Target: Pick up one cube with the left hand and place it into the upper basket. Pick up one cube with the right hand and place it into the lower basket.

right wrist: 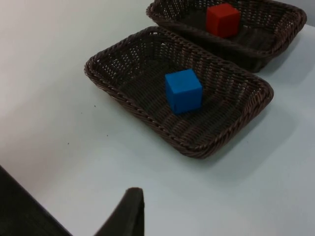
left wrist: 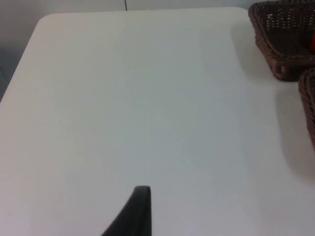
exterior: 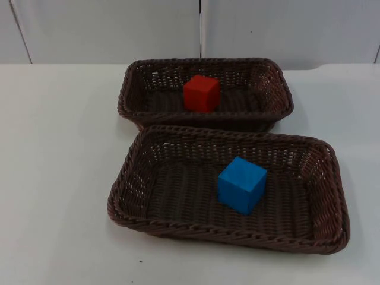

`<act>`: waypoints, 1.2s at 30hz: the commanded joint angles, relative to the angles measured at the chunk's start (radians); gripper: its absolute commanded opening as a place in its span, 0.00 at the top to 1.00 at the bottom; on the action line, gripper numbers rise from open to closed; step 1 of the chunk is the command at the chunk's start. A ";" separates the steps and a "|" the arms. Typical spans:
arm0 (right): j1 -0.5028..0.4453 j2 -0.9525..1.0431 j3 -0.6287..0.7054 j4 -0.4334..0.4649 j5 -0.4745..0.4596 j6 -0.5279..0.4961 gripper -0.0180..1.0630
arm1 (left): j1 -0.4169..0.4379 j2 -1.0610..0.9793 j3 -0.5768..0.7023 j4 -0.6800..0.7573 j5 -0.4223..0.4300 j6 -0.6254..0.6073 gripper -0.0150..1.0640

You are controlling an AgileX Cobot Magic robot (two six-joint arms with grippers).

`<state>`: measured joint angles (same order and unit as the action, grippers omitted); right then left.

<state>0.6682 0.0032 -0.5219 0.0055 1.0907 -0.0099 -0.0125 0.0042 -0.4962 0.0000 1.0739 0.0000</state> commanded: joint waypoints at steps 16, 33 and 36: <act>-0.107 -0.003 0.006 0.008 -0.013 0.001 0.01 | 0.003 -0.004 0.004 0.000 0.001 0.000 0.01; -0.465 -0.003 0.006 0.006 -0.013 0.019 0.01 | 0.003 -0.004 0.004 0.000 0.001 0.000 0.01; -0.498 -0.003 0.006 0.006 -0.013 0.019 0.01 | 0.003 -0.004 0.004 0.000 0.001 0.000 0.01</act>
<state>0.1836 0.0032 -0.5219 0.0078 1.0869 0.0055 -0.0125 0.0042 -0.4962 0.0000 1.0754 0.0000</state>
